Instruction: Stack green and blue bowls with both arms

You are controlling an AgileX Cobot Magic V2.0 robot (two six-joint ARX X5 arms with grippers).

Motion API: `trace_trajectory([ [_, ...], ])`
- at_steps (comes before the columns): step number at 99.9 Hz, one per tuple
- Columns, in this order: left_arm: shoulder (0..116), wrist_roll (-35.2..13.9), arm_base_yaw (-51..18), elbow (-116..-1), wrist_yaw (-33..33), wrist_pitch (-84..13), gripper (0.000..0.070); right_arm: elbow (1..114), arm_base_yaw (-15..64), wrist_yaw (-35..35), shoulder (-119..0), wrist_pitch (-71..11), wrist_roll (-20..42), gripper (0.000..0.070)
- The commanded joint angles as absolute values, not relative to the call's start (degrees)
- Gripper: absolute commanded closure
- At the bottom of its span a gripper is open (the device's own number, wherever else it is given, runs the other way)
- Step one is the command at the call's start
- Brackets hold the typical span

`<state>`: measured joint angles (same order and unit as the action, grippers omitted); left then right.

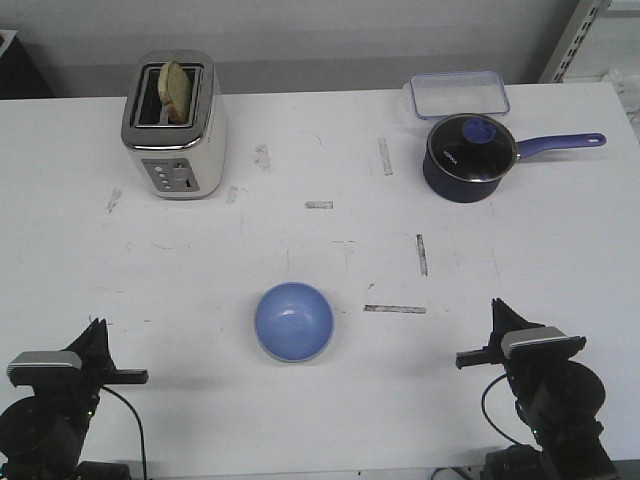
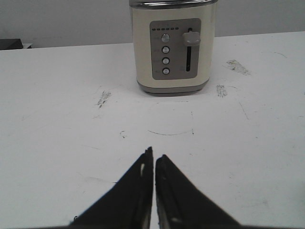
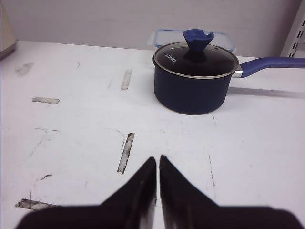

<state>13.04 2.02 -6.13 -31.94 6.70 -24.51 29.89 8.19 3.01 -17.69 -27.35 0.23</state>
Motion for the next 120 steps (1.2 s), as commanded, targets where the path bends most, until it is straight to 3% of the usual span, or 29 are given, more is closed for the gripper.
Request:
trace_trajectory([
  [1,12.9,2.3,-5.9,-32.2,6.9,-24.1,0.0699,30.3,8.3,3.0,-17.7,-26.6,-0.1,0.07],
  [10,12.4,2.3,-4.2,-31.2,6.8,-23.4,0.0699,30.3,8.3,3.0,-17.7,-26.6,-0.1,0.07],
  [27,9.7,2.4,0.0,-25.6,-0.5,-19.3,0.0699,30.3,8.3,3.0,-17.7,-26.6,-0.1,0.07],
  [53,-0.1,2.4,1.0,-9.3,-0.6,-6.0,0.0699,30.3,8.3,3.0,-17.7,-26.6,-0.1,0.07],
  [73,0.2,2.3,-0.4,-0.6,-0.2,2.8,0.0699,30.3,8.3,3.0,-17.6,-26.5,-0.1,0.07],
  [93,0.2,1.9,-1.9,-0.7,4.5,1.2,0.0699,30.3,8.3,3.0,-17.6,-26.2,-0.1,0.07],
  [120,0.2,2.0,-1.9,-0.7,3.2,3.1,0.0699,30.3,8.3,3.0,-17.6,-26.2,-0.1,0.07],
])
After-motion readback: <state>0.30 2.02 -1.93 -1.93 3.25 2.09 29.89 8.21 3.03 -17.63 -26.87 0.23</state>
